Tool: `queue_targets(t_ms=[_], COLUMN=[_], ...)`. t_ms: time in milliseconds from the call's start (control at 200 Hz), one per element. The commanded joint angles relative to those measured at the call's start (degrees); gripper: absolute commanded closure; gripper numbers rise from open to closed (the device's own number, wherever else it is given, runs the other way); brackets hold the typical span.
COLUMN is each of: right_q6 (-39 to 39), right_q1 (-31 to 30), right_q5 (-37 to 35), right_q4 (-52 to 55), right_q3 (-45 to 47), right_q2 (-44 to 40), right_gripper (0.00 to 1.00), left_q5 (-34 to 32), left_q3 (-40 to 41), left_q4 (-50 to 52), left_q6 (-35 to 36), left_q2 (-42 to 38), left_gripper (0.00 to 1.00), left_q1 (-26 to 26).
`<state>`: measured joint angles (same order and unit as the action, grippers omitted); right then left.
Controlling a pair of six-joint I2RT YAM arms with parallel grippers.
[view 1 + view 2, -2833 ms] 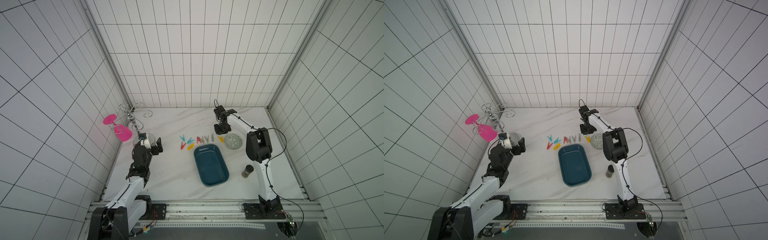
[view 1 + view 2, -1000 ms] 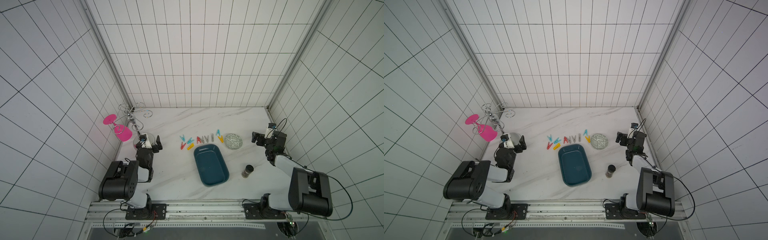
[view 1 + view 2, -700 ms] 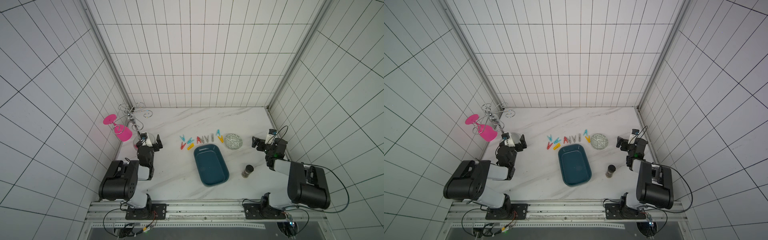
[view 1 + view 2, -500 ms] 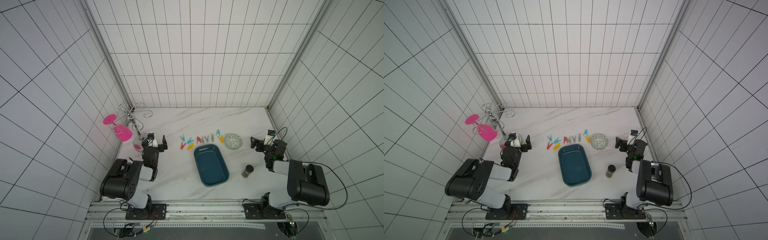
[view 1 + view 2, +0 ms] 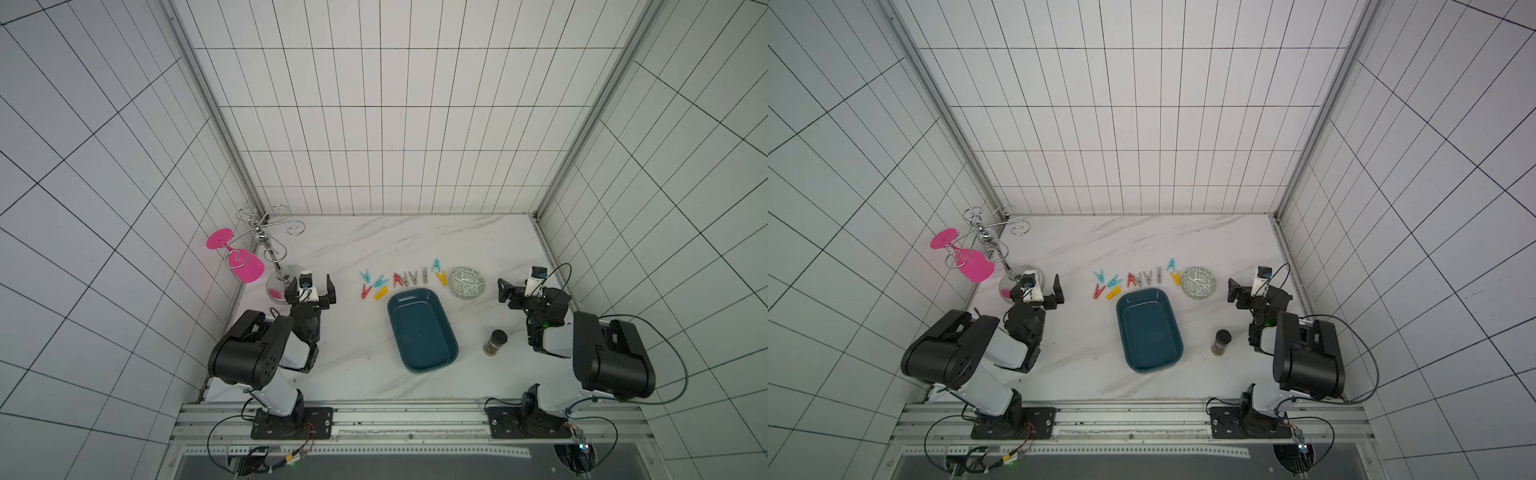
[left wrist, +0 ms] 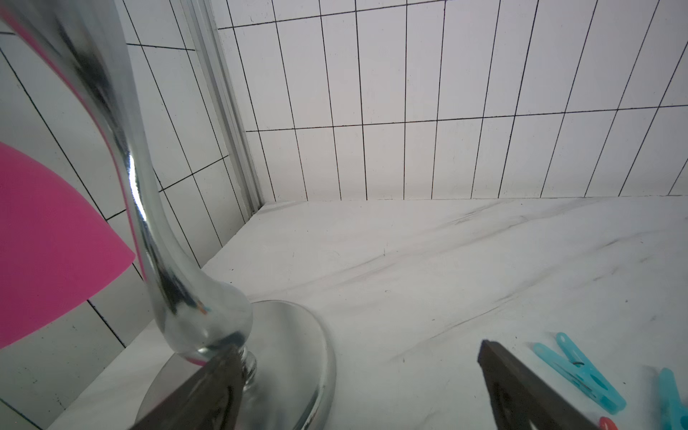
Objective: Take the clothespins out of the storage box
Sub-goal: Reset both arms
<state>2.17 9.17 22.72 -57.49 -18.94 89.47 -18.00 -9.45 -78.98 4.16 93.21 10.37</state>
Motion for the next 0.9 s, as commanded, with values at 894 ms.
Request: queue_targets(t_ms=[894], right_q6=[-1.38], right_q1=[-0.56], right_q5=[0.93], right_q4=[2.12], right_q3=[-1.81], right_q2=[-0.79], right_gripper=[0.01], left_q5=[7.98], left_q3=[-14.16], left_q4=[28.93], left_q6=[-7.77], left_q2=[-2.82], left_gripper=[0.01], left_q1=[-9.24])
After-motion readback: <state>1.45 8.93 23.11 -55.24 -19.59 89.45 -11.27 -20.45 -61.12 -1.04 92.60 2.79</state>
